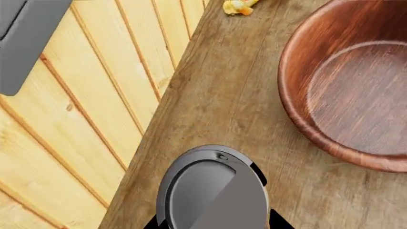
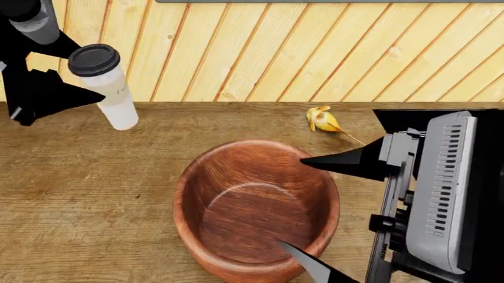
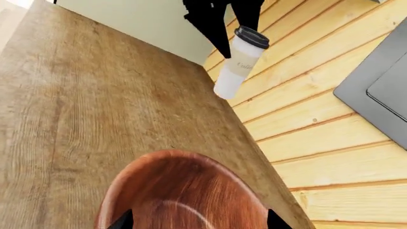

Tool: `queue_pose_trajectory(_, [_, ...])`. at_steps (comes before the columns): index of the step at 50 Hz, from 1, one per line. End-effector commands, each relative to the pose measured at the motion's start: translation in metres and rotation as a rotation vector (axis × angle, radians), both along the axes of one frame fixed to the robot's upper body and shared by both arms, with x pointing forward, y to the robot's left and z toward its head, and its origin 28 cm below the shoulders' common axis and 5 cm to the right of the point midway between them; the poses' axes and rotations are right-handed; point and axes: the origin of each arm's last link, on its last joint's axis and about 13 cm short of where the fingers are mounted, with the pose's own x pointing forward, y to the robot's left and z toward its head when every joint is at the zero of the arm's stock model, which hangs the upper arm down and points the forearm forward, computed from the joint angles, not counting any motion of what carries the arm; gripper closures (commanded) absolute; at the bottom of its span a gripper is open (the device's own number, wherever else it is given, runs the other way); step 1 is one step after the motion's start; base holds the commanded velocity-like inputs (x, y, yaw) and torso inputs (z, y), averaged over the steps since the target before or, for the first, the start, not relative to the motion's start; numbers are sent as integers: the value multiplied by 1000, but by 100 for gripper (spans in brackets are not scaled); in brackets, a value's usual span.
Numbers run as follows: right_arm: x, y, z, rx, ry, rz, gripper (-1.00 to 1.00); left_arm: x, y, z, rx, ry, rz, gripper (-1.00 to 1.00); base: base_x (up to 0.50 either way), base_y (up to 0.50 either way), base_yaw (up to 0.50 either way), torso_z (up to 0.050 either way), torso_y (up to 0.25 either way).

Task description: Pick the cup and bowl from the sink and place them on the counter for drying.

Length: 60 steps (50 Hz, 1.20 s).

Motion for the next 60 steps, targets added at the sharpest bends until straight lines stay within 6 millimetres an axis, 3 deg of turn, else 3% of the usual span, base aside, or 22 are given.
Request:
queue_pose_trajectory(1, [7,-1,-4,25,10,-13,-100,4,1,-16,3,101,45,100,0,0,0,0,0])
queue_pose_trajectory(20, [9,-4,-2,25,7,-27,-100,9,2,-60,-72,171,50,100,0,0,0,0,0])
queue_pose_trajectory(60, [7,-3,0,31,6,-34,-100,-4,4,-111,-92,282,67,100,0,0,0,0,0])
